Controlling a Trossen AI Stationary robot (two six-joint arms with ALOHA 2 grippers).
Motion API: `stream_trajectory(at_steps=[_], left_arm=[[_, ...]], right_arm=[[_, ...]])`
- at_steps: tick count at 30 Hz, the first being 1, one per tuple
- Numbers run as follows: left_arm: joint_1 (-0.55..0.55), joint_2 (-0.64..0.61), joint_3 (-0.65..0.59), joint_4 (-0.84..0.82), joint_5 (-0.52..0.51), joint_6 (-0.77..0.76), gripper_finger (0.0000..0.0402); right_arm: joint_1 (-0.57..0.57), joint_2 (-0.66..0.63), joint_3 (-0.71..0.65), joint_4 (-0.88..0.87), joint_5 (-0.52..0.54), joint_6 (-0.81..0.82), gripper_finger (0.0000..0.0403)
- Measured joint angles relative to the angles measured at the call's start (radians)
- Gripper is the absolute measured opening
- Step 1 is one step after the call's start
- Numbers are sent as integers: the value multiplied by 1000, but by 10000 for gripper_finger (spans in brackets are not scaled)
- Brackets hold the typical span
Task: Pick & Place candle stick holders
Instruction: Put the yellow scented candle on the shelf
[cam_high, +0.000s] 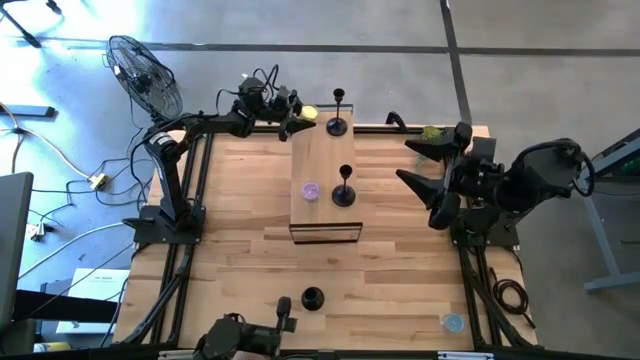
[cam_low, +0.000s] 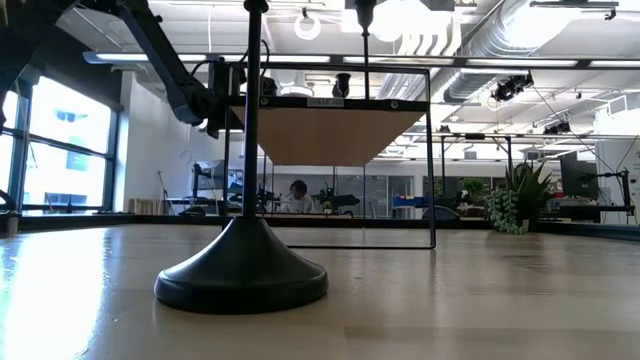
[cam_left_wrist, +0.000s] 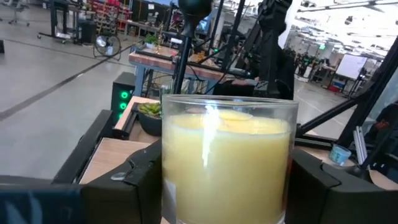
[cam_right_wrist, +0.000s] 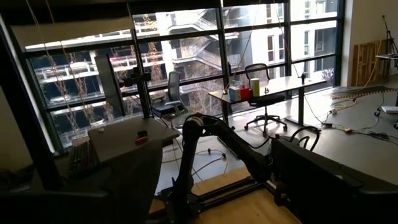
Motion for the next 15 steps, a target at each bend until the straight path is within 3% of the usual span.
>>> stream_trajectory(at_steps=[7, 15], left_arm=[[-8, -94, 0, -136, -41, 128, 222], [-46, -116, 1, -333, -135, 265, 222]], right_arm=[[0, 0, 0, -38, 0, -2, 303], [0, 0, 0, -57, -6, -18, 303]])
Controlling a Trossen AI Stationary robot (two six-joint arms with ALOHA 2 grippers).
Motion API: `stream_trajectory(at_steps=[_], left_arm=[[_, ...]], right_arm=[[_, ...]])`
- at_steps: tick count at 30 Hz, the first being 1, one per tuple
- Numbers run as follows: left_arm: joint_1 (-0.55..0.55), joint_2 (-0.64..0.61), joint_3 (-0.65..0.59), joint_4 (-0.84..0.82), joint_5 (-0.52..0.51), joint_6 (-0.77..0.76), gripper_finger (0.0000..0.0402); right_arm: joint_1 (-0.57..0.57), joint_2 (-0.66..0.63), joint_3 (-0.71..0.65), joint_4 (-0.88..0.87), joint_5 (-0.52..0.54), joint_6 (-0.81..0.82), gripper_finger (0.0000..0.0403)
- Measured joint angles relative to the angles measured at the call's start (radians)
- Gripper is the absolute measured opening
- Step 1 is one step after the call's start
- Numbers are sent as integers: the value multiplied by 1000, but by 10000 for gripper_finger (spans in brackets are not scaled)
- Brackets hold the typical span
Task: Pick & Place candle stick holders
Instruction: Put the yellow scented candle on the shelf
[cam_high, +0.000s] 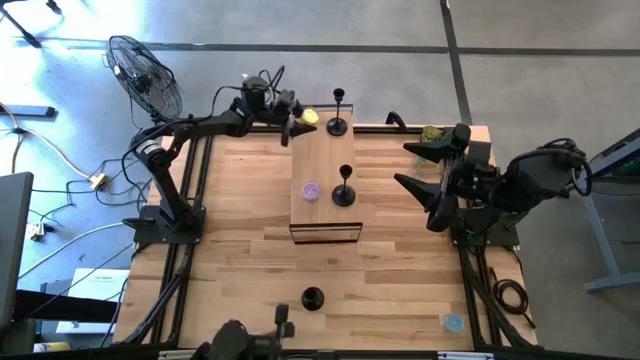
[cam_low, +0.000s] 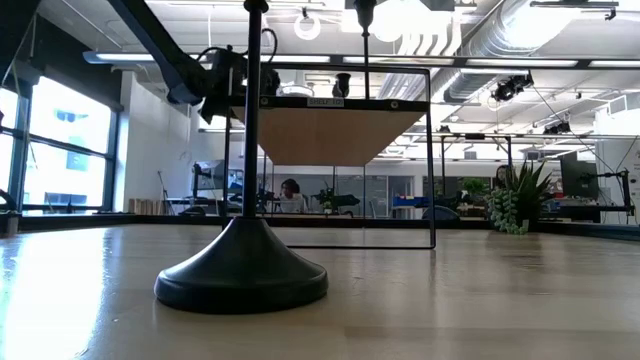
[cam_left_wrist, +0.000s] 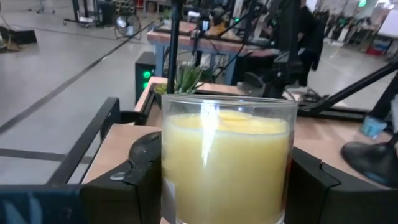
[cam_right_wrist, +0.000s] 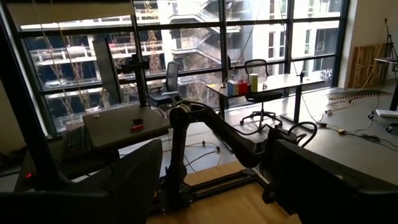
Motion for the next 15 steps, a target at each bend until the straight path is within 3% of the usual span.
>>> stream_trajectory(at_steps=[15], left_arm=[[-21, -2, 1, -183, -48, 88, 221]], right_arm=[[0, -15, 0, -7, -40, 33, 303]])
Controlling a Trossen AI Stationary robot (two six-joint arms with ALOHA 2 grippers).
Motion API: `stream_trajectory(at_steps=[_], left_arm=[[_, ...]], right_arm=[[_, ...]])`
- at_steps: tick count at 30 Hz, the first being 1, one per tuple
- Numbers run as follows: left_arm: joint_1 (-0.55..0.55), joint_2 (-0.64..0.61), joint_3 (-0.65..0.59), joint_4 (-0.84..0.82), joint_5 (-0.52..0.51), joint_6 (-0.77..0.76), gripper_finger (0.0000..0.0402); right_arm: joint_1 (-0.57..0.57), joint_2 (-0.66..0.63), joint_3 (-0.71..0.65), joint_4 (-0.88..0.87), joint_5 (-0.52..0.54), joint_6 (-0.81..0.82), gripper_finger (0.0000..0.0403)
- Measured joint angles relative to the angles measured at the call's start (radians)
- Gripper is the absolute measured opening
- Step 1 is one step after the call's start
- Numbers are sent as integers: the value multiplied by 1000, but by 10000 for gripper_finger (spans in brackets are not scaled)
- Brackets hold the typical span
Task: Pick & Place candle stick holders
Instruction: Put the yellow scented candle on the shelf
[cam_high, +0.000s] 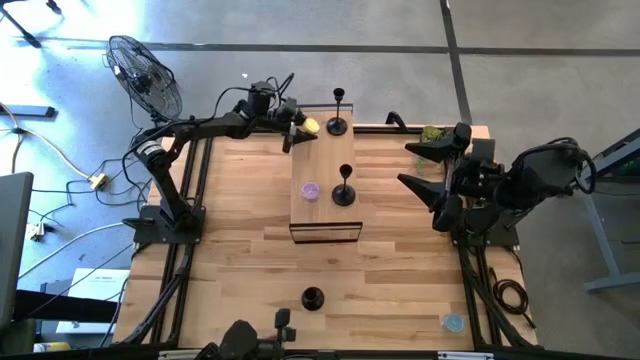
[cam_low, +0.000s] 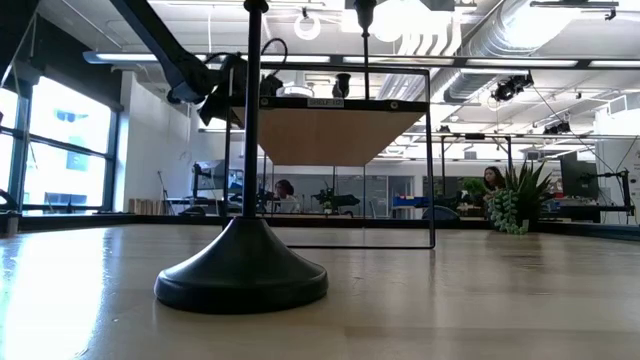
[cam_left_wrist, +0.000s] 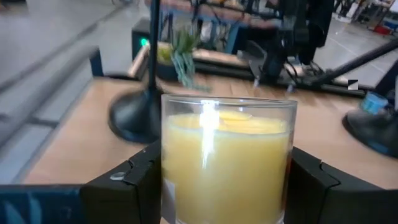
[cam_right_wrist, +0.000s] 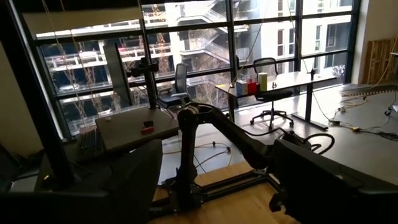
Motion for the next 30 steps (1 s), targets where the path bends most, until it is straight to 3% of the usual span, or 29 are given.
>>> stream_trajectory(at_steps=[9, 15, 21, 30], left_arm=[[-6, 0, 0, -65, -46, 50, 222], [-7, 0, 0, -96, -87, 76, 221], [-6, 0, 0, -134, -62, 75, 222], [-6, 0, 0, -155, -29, 74, 288]], right_arm=[[-11, -2, 0, -2, -1, -17, 303], [-45, -2, 0, -3, -56, 4, 302], [-66, -2, 0, -7, -90, 27, 302], [-66, -2, 0, -6, -90, 11, 302]])
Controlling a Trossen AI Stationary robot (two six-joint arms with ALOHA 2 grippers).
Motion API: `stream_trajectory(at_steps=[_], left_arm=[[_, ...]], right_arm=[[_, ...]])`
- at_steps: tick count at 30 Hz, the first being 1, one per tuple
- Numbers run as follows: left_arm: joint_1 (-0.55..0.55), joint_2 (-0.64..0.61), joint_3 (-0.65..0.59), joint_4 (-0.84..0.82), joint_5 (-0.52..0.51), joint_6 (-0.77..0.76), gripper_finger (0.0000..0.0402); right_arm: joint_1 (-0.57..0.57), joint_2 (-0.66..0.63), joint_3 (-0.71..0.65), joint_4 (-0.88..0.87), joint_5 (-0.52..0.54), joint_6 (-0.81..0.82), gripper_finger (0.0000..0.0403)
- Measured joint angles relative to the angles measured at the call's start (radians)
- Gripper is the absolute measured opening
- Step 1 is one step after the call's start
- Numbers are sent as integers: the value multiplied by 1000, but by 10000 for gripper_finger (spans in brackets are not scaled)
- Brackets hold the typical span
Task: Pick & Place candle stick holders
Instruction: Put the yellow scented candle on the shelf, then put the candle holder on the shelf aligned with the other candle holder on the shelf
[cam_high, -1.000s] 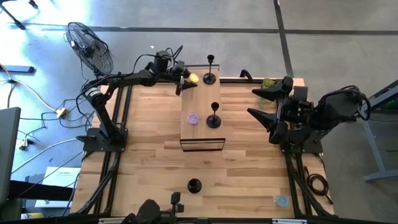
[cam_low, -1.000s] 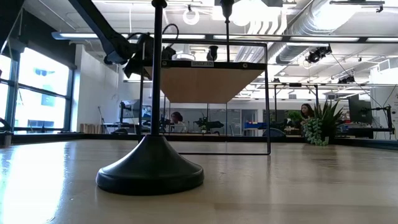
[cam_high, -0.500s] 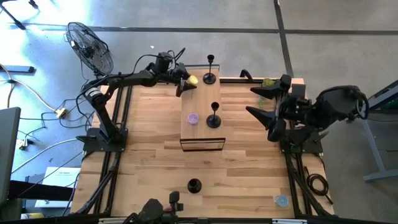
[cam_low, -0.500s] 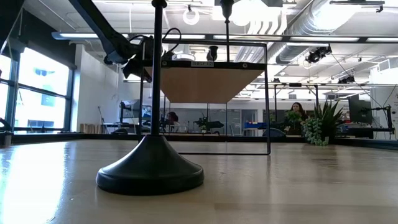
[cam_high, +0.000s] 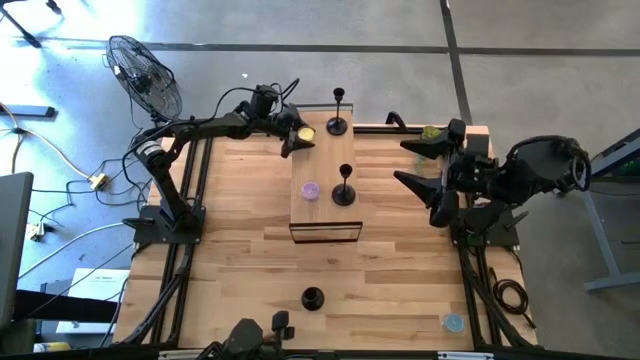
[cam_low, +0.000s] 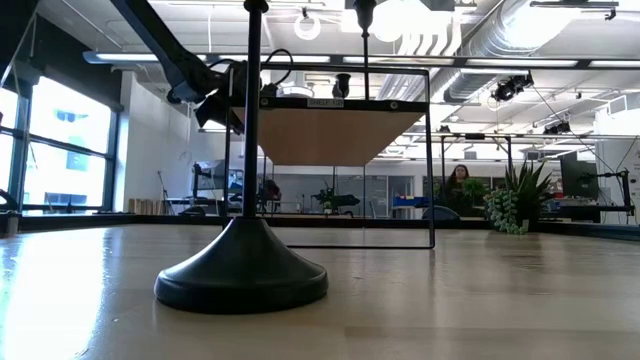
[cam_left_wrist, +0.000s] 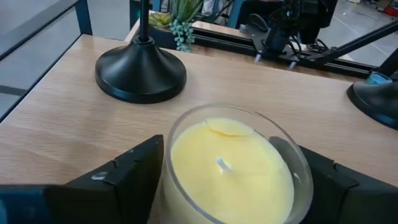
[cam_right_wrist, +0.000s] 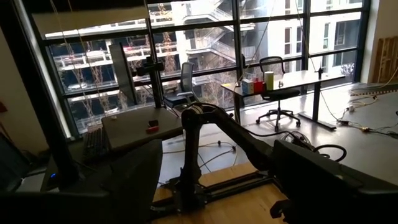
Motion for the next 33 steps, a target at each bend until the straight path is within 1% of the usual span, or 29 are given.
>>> stream_trajectory(at_steps=[7, 19, 22, 26, 33], left_arm=[[1, 0, 0, 23, -9, -39, 295], [2, -3, 0, 131, -14, -147, 297], [2, -36, 0, 160, -54, -157, 297], [2, -102, 0, 176, -61, -158, 297], [2, -264, 0, 168, -70, -171, 298]], right_arm=[[0, 0, 0, 0, -23, 18, 302], [0, 0, 0, -1, -66, 17, 302], [0, 0, 0, -8, -72, 16, 302], [0, 0, 0, -19, -73, 16, 302], [0, 1, 0, -31, -72, -11, 302]])
